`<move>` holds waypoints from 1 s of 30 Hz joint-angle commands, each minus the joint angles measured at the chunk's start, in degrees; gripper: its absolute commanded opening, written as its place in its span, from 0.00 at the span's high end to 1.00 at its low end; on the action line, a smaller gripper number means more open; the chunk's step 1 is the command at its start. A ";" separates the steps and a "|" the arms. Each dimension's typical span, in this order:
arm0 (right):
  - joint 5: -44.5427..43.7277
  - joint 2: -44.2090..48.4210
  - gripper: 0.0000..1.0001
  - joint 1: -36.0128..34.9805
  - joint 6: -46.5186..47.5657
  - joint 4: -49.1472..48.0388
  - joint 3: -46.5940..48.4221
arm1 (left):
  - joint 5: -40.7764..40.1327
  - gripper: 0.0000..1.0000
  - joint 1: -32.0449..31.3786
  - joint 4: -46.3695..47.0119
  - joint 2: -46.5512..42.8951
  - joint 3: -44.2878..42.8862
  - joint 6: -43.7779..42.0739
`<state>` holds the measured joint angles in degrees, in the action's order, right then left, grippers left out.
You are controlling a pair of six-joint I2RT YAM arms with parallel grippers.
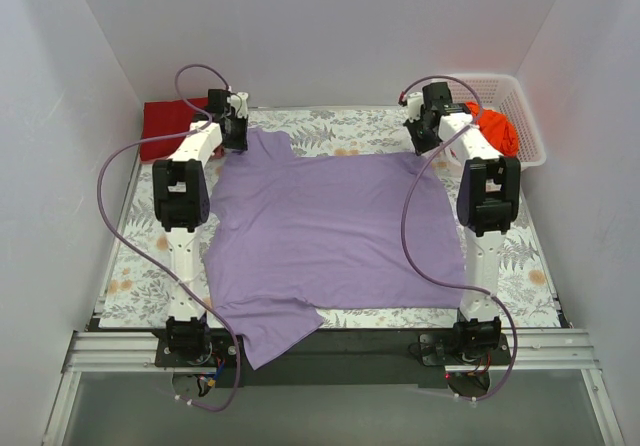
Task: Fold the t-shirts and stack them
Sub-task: Fold the tshirt
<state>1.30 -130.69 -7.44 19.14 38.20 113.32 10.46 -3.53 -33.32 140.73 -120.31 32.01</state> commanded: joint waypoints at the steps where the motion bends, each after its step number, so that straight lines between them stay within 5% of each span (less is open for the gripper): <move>1: 0.89 6.41 0.99 1.38 1.08 -3.30 -1.51 | 2.81 1.00 0.45 3.77 -12.04 3.84 -0.02; 30: 11.00 16.35 0.99 5.51 6.53 -4.71 -12.68 | 7.21 1.00 2.30 7.22 -37.01 32.32 -3.36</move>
<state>10.07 -117.51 -2.24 24.16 34.63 101.41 17.08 -1.61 -26.87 110.10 -89.67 29.74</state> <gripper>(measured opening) 0.024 0.021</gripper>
